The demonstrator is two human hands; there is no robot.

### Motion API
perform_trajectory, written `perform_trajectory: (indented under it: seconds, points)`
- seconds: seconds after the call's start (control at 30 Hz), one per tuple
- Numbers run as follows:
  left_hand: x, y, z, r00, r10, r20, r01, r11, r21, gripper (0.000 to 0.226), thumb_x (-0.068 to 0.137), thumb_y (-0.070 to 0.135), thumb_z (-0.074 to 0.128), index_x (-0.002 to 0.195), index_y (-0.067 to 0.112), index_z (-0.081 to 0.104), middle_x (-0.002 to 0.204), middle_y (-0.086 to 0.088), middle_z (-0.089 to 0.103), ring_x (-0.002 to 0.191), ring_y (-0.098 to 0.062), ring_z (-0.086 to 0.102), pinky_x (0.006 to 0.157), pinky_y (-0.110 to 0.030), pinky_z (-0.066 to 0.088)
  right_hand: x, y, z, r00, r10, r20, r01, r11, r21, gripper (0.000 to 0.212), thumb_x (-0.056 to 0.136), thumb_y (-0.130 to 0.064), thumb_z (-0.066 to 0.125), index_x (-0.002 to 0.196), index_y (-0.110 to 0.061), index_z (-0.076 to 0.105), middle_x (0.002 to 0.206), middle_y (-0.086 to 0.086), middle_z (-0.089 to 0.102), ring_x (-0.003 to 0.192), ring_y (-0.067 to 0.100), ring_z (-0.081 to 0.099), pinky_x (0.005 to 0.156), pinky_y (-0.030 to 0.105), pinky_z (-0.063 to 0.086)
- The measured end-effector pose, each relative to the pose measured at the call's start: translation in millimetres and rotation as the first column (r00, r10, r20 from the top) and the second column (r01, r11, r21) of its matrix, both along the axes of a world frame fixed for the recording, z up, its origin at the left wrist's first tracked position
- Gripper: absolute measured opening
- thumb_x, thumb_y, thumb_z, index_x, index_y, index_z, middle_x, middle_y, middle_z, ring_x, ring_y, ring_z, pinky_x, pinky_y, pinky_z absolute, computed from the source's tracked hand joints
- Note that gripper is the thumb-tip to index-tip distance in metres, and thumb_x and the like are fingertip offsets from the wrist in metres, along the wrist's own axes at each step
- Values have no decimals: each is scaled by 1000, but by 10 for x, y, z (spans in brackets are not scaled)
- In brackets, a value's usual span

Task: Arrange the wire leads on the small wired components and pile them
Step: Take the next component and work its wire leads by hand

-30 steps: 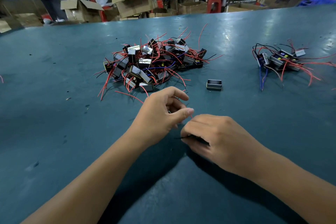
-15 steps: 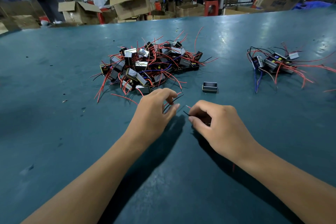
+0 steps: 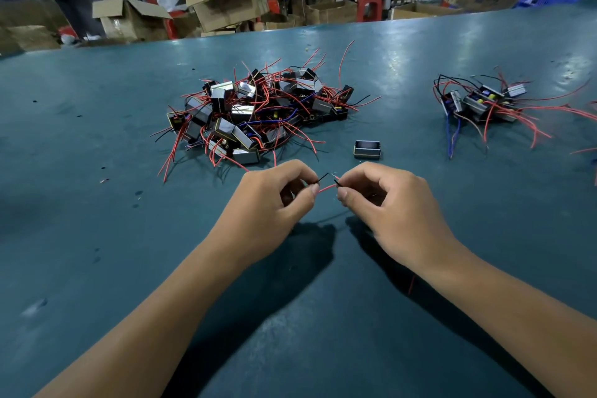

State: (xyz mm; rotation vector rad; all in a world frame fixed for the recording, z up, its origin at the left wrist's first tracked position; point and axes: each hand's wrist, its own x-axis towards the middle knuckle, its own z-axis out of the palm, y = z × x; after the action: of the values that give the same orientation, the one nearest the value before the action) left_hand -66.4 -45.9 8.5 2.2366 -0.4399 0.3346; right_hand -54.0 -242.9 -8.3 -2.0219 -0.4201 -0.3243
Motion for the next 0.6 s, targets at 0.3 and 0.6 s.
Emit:
perform_trajectory:
  seconds: [0.3, 0.6]
  points:
    - [-13, -29, 1, 1000, 1, 12, -1, 1000, -25, 16, 98, 26, 61, 82, 26, 63, 68, 6, 63, 50, -10, 51, 51, -27, 42, 20, 7, -36, 999, 42, -35, -39, 995, 95, 6, 89, -24, 69, 86, -28, 70, 76, -9, 73, 71, 15, 69, 72, 42, 56]
    - [-59, -93, -3, 999, 29, 31, -29, 999, -24, 14, 94, 32, 61, 82, 25, 64, 68, 7, 64, 50, -22, 57, 52, -40, 49, 25, 69, -67, 987, 115, -116, -72, 943, 324, 8, 82, -27, 69, 88, -29, 73, 75, -1, 75, 73, 17, 72, 72, 39, 58]
